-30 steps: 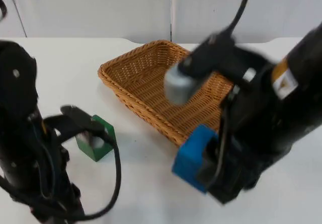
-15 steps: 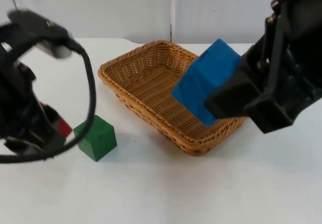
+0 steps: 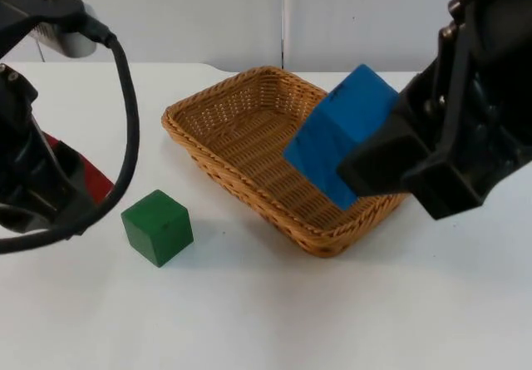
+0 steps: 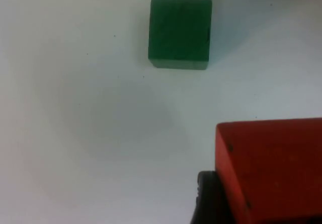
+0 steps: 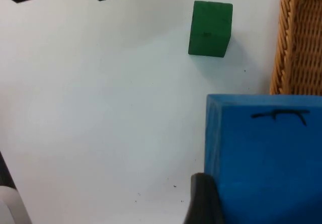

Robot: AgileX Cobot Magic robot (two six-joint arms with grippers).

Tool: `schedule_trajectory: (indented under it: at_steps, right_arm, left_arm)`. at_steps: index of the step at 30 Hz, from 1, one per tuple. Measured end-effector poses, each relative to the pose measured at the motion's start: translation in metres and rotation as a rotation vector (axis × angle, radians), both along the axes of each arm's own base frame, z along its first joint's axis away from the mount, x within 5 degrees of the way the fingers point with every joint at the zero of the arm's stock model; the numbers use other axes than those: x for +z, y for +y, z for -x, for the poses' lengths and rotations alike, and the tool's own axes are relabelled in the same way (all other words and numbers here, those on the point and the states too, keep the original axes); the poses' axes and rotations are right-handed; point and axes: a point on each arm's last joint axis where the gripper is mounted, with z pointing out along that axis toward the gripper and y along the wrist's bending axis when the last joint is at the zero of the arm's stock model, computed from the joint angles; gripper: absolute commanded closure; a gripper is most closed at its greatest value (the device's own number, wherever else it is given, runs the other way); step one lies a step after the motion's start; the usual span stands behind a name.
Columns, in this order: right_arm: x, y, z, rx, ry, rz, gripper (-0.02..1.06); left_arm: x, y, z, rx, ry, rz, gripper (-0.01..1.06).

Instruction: Pick up one cube with each hand and place exactly two cubes into the same basket, leaving the remaining cube outside.

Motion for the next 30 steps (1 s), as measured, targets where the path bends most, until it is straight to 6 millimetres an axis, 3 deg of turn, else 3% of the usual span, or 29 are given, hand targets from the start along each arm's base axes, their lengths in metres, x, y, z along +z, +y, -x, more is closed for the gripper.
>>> schedule_trajectory:
  at_steps: [15, 22, 30]
  right_arm:
    - [0.003, 0.0, -0.004, -0.045, -0.001, -0.051, 1.05]
    - [-0.001, -0.017, -0.029, -0.173, 0.013, -0.06, 1.05]
    - [-0.027, -0.035, -0.068, -0.319, 0.063, -0.011, 1.05]
  left_arm:
    - [0.005, -0.004, -0.008, 0.003, -0.104, 0.051, 1.05]
    - [0.011, -0.009, -0.018, 0.024, -0.181, 0.117, 1.05]
    - [0.011, -0.029, -0.061, 0.028, -0.176, 0.12, 1.05]
